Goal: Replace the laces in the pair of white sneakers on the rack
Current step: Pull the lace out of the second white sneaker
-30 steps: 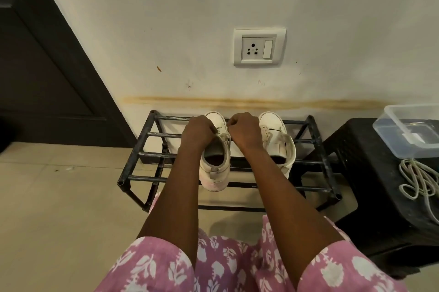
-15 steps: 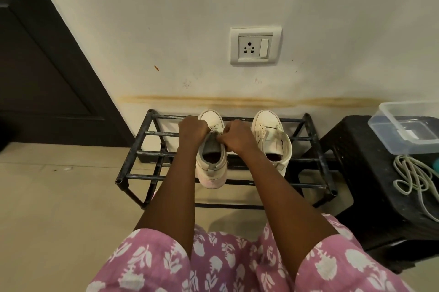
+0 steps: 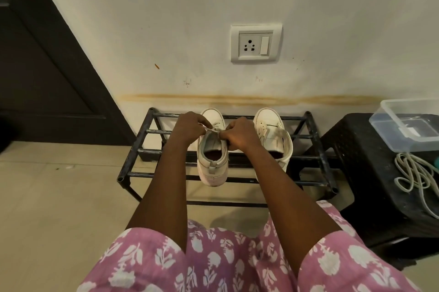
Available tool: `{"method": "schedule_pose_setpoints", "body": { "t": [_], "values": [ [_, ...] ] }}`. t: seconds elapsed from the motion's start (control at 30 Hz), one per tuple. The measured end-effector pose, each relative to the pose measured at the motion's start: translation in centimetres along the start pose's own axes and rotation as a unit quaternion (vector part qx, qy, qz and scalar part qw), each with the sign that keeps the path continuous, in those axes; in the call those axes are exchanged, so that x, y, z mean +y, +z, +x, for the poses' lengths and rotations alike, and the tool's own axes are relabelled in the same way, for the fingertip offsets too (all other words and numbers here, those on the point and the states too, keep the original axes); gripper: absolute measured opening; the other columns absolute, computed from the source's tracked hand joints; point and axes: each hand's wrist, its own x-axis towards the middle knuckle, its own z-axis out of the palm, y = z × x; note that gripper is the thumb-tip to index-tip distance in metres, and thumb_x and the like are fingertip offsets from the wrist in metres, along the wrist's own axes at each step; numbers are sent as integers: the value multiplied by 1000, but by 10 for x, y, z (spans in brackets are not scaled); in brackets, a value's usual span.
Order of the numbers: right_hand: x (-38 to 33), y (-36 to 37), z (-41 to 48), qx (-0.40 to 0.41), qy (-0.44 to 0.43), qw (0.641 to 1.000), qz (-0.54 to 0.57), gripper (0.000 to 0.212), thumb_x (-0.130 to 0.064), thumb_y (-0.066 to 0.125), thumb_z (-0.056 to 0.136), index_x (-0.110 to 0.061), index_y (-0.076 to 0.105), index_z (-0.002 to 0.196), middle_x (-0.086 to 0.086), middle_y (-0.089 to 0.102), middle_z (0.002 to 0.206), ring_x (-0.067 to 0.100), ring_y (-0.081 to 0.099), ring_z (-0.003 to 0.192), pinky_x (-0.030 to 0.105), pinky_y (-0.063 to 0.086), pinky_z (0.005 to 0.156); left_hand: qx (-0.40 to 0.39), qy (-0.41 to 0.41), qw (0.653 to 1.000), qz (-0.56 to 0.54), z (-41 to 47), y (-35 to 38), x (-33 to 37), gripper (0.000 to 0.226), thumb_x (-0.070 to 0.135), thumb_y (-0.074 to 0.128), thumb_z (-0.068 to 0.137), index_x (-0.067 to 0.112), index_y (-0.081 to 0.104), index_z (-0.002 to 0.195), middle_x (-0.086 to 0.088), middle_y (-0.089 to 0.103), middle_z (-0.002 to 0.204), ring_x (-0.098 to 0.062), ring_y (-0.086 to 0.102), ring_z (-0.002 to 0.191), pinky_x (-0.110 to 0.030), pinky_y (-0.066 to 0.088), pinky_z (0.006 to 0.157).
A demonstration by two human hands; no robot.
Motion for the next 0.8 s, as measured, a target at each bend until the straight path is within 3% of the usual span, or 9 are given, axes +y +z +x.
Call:
{"method": "schedule_pose_setpoints", "body": {
  "t": [0.2,0.33,0.4,0.47,0.53,0.6,0.63,0.7,0.8],
  "values": [
    [1,0,0,-1,0,1000,-1,14,-14,71,78,0,69,80,17,71,77,27,70,65,39,60,68,42,-23,998,-43,0,1,1,17,6,71,76,4,75,92,-12,73,92,-14,61,79,-22,46,75],
    [1,1,1,-4,2,1000,9,15,-14,71,78,1,69,82,19,71,79,28,70,67,40,60,69,43,-131,979,-148,0,5,0,21,0,61,81,-4,69,101,-18,70,99,-29,66,92,-35,57,76],
    [2,1,2,-6,4,1000,6,17,-15,72,78,1,70,82,18,71,79,25,70,65,36,60,65,18,-218,943,-253,-1,4,2,23,0,54,87,-6,63,108,-18,66,104,-25,68,81,-29,56,60],
    [2,1,2,-7,5,1000,-3,17,-17,73,77,-1,71,82,16,72,79,22,68,61,29,58,59,24,-266,886,-378,-2,2,2,12,-2,49,90,-4,61,90,-16,64,90,-21,67,63,-28,53,52],
    [3,1,3,-8,10,1000,3,19,-17,73,77,1,71,83,16,72,79,23,69,64,31,58,61,59,-304,811,-496,-6,0,-1,21,-3,38,93,1,55,81,-15,61,82,-26,65,66,-38,53,63],
    [3,2,4,-10,15,1000,8,21,-18,72,77,3,71,82,17,71,79,25,69,65,33,59,62,100,-336,752,-558,-5,0,-8,24,-1,31,95,-1,55,100,-17,62,99,-35,64,92,-49,48,82],
    [3,2,4,-11,16,1000,8,22,-18,72,78,4,71,81,17,71,78,25,69,64,33,58,62,113,-343,769,-528,-4,0,-11,29,2,34,95,-2,54,115,-17,61,111,-35,62,105,-47,47,88],
    [4,3,4,-11,19,1000,5,23,-18,71,78,5,69,78,16,69,74,24,67,60,32,58,60,122,-314,880,-335,-1,0,-16,33,5,47,92,-1,55,123,-16,61,122,-31,60,110,-37,49,86],
    [6,4,5,-12,28,1000,8,23,-20,72,79,3,69,77,10,67,69,14,62,51,20,52,47,95,-131,980,-113,-1,-4,-12,43,-8,52,81,4,59,121,-13,61,123,-26,56,114,-31,47,91]
  ]
}}
